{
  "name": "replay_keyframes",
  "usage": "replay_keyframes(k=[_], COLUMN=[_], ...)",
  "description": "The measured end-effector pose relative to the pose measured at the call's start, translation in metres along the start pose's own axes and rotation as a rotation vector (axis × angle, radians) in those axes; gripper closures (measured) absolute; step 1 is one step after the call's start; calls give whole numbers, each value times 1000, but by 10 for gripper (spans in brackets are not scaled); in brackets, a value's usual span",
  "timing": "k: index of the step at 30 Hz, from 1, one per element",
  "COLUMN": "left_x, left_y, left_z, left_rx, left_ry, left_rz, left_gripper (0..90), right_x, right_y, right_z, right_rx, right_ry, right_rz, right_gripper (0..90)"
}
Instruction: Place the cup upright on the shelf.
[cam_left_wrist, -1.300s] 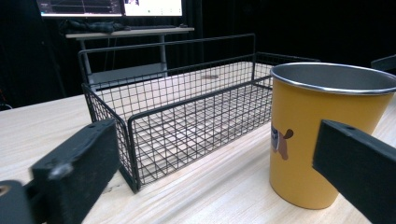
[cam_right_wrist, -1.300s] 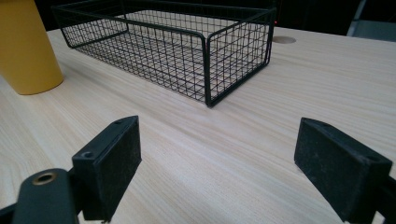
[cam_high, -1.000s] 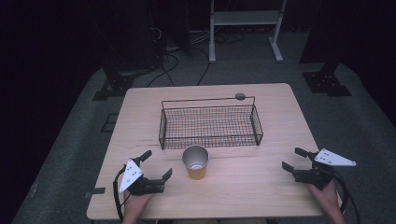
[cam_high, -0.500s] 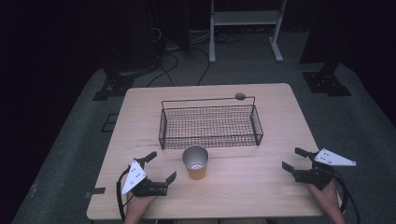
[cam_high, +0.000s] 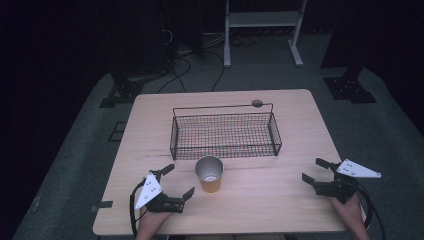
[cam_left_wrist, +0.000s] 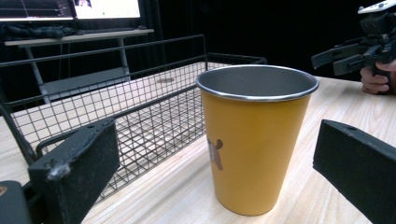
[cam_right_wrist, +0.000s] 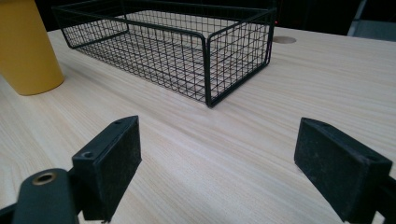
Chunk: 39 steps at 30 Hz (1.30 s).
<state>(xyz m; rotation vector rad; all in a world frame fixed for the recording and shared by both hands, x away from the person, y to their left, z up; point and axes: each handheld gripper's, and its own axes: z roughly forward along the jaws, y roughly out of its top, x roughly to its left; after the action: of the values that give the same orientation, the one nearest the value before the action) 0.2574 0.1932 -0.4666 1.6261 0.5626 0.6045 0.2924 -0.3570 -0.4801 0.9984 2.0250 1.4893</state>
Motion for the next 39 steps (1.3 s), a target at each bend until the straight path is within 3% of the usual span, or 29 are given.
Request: replay_keyframes(k=[30, 39], left_x=[-11, -14], left_y=[1, 2], left_z=[14, 26], left_rx=[17, 31], left_ry=[-68, -91], left_rz=[13, 6], left_gripper=[0, 0], right_x=[0, 0], right_y=[0, 0], right_z=[0, 1], right_rx=[0, 1], right_ry=[-1, -2], right_rz=[2, 1], right_gripper=[137, 137])
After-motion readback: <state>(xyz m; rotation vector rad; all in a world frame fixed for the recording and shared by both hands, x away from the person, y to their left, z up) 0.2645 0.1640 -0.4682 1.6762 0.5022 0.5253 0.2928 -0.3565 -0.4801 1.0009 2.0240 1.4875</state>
